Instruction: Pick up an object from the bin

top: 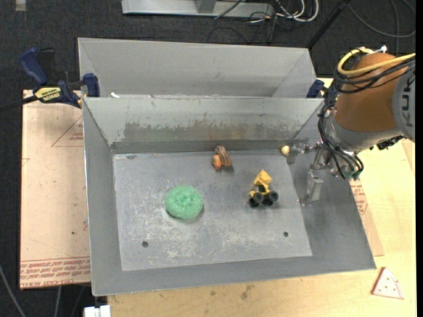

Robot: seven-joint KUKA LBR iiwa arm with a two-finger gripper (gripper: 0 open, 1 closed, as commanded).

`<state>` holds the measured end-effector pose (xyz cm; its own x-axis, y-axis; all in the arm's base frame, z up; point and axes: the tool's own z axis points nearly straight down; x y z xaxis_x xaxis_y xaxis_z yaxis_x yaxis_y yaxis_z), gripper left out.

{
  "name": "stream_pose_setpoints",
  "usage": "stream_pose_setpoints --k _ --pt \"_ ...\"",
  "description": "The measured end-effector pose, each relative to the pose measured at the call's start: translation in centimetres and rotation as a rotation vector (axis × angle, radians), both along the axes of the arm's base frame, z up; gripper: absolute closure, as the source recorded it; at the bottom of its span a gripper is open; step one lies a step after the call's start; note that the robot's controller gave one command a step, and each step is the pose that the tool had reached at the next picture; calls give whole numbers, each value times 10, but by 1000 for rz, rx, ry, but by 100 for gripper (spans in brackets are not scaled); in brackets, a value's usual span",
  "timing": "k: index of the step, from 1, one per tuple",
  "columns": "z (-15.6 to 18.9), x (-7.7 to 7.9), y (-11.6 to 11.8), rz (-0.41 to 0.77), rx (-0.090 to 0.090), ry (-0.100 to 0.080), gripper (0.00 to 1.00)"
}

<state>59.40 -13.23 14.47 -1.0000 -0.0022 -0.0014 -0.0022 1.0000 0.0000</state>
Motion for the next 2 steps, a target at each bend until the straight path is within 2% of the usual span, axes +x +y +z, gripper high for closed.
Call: stream_pose_setpoints --k 1,2 --pt "0 0 0 0 0 0 0" --pt "-49 25 34 43 -2 -8 0"
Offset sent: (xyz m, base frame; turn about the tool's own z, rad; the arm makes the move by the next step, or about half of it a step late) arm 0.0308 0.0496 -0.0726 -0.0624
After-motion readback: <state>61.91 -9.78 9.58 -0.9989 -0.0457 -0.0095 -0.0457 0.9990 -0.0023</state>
